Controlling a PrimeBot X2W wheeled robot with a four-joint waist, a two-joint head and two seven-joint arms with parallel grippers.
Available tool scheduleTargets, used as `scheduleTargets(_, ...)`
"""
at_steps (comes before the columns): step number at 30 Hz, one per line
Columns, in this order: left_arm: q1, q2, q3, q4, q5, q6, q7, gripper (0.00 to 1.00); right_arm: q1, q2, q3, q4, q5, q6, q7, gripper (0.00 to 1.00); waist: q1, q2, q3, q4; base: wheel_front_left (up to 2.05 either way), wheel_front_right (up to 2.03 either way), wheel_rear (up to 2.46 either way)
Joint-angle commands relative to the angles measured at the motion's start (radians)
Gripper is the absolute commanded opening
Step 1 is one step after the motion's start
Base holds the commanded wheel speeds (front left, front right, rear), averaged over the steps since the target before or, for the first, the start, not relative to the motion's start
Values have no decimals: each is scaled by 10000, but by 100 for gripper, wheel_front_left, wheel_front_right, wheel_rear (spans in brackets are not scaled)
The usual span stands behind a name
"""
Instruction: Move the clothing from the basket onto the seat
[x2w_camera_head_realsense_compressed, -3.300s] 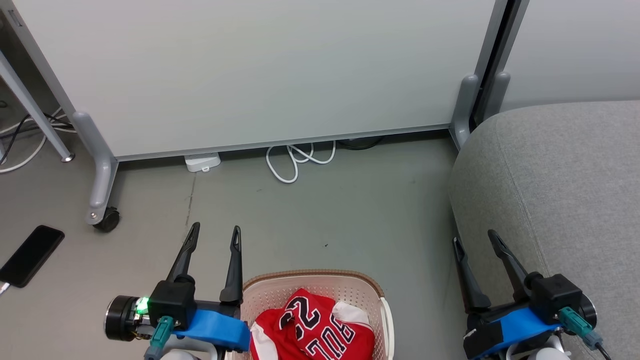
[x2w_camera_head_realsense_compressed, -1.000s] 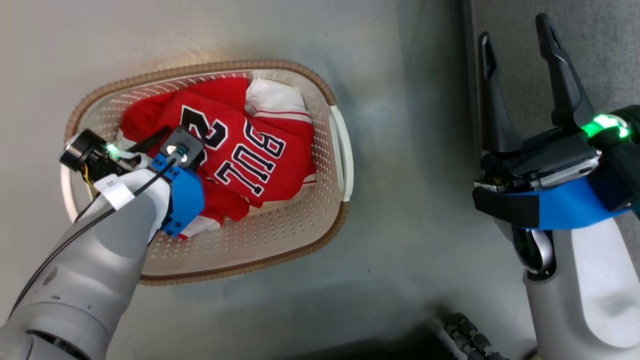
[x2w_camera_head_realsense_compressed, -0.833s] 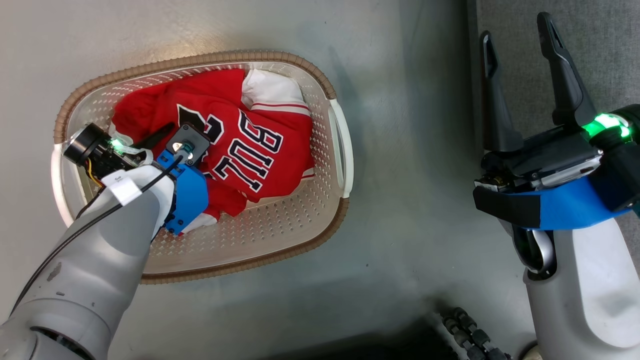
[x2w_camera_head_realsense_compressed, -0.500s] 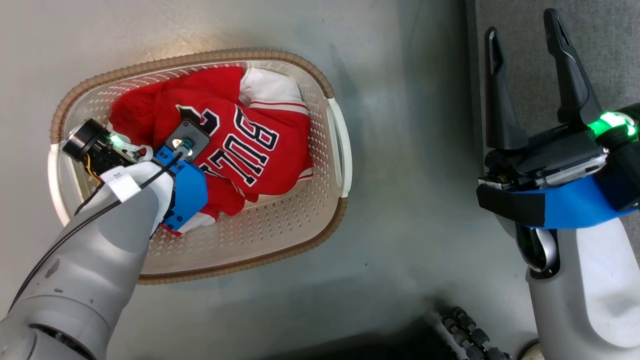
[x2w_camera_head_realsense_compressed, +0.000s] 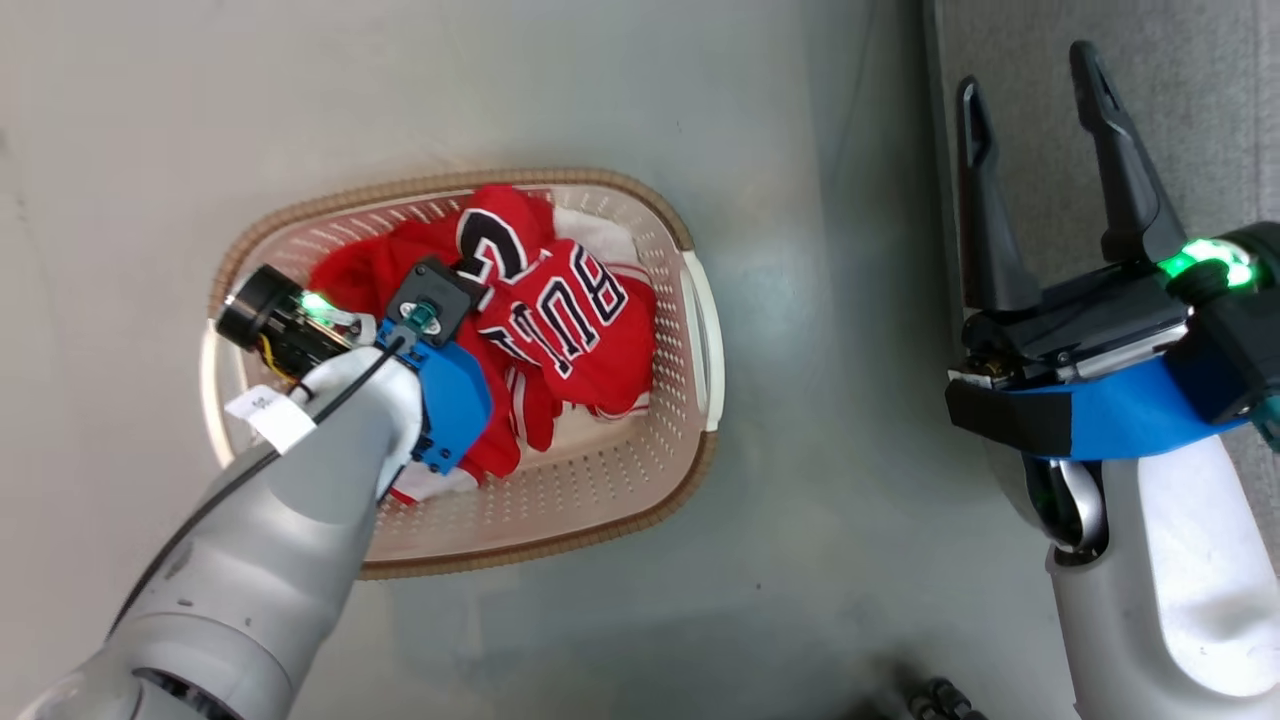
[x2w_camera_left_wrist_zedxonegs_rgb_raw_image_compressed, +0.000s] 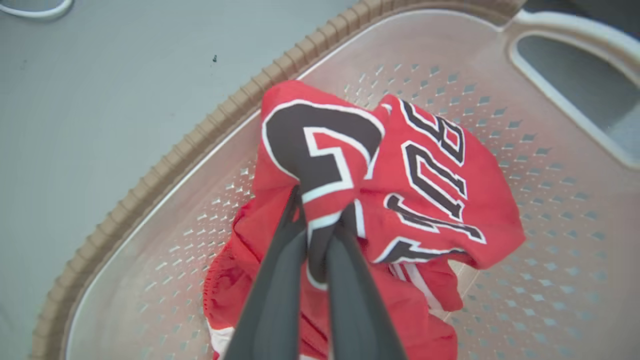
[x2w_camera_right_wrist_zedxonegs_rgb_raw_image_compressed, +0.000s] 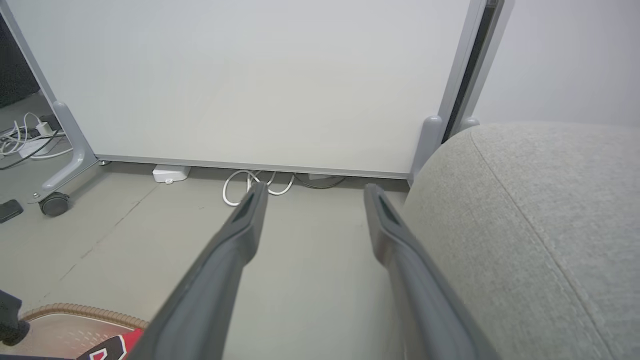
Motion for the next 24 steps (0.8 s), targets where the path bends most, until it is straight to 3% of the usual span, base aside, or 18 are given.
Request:
scheduleTargets(1,188,-82,113,-233,-161,-2,-118,0,197,-35,14,110,-15,5,-45,100,0,0,-661,248,0,0,0)
scheduleTargets(7,1033,51,593,-1656,-418,76,-154,0,551,-35,1,370,-10,5,-44,100,0,0,-1808,483,0,0,0)
scheduleTargets(24,3510,539,2642,-5838,169,392,-161,0,2227,-35,-14,1149,212,5,-44,100,0,0,-5514,1135,0,0,0)
